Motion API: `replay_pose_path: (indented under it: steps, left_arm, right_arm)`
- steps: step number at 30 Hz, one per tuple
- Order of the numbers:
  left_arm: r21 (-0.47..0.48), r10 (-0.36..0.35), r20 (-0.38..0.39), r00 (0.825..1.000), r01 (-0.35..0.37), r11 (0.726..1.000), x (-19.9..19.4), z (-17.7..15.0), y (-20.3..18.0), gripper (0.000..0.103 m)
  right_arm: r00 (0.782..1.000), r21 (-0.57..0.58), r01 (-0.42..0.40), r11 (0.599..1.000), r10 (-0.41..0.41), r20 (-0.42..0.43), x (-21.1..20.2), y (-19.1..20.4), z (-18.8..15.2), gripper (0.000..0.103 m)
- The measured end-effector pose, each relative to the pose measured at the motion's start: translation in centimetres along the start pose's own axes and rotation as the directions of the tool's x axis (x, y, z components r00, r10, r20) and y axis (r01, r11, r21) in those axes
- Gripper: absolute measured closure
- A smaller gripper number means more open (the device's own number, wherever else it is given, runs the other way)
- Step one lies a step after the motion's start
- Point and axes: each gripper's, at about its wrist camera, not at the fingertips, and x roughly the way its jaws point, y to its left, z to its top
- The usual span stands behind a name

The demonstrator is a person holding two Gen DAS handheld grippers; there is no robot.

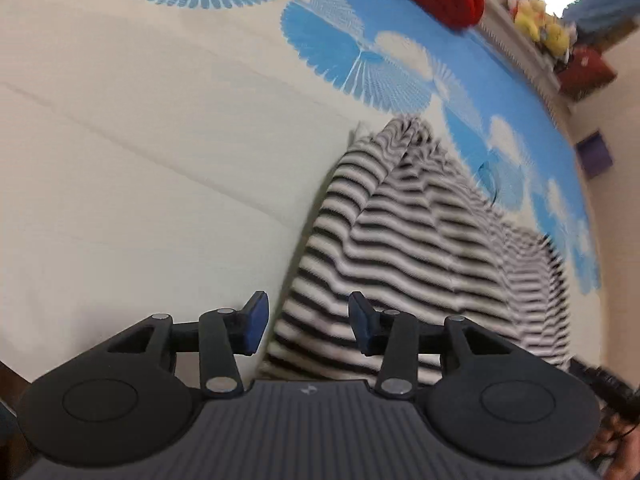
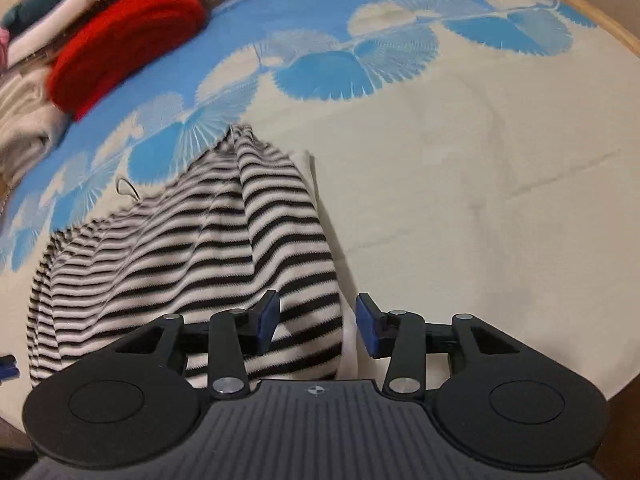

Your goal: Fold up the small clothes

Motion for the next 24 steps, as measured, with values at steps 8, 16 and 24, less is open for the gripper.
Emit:
replay_pose_path:
  steps: [8,16,24]
  left_arm:
    - [0.028,0.039,-0.101,0.994,-0.037,0.999,2.3,-0.5,-0.3,0.055]
    - [0.112,0.046,-0.113,0.993,-0.034,0.993,3.6,-0.6,-0.7,0.077]
    - [0.163,0.033,0.054,0.998,-0.041,0.986,-0.4,-0.4,0.7,0.103]
  right_arm:
    - [0.994,-0.074,0.028,0.997,-0.036,-0.106,1.9,1.0,-1.1,0.059]
    - [0.990,-0.123,-0.006,0.992,-0.011,-0.138,2.8,1.0,-1.5,0.086]
    - [0.999,-0.078,-0.039,0.996,0.039,0.004,-0.8,-1.3,-0.5,0.096]
